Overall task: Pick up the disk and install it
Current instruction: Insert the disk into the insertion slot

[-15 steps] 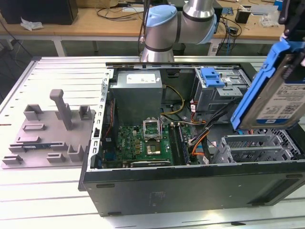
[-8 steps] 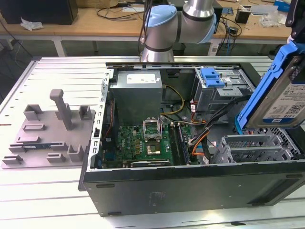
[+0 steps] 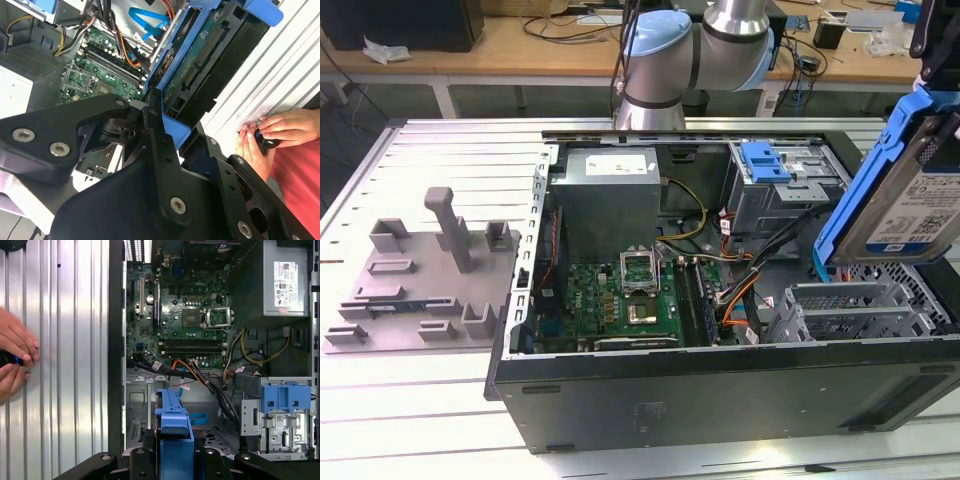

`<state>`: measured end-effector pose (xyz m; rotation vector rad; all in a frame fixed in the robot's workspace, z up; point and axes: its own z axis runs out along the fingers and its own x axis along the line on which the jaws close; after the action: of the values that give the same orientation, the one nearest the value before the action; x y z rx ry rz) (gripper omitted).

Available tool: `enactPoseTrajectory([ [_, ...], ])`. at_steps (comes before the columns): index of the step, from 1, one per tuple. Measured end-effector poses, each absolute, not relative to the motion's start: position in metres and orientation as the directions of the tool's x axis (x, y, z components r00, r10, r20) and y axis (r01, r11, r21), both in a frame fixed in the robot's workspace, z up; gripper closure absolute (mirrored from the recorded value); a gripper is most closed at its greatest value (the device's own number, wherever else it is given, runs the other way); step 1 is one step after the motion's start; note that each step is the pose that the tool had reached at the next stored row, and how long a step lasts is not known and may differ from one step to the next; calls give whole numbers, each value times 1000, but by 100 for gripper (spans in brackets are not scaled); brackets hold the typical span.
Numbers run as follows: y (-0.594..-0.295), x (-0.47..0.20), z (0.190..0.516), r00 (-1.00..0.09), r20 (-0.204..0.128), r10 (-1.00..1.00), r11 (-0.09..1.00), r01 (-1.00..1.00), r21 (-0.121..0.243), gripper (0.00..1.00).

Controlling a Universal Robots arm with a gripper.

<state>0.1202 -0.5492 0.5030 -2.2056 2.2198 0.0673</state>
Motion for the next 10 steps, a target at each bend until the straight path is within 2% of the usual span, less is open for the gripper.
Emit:
enactPoseTrajectory([
  [10,-546,120,498,-7,-38,-999,6,-1000,22,64],
])
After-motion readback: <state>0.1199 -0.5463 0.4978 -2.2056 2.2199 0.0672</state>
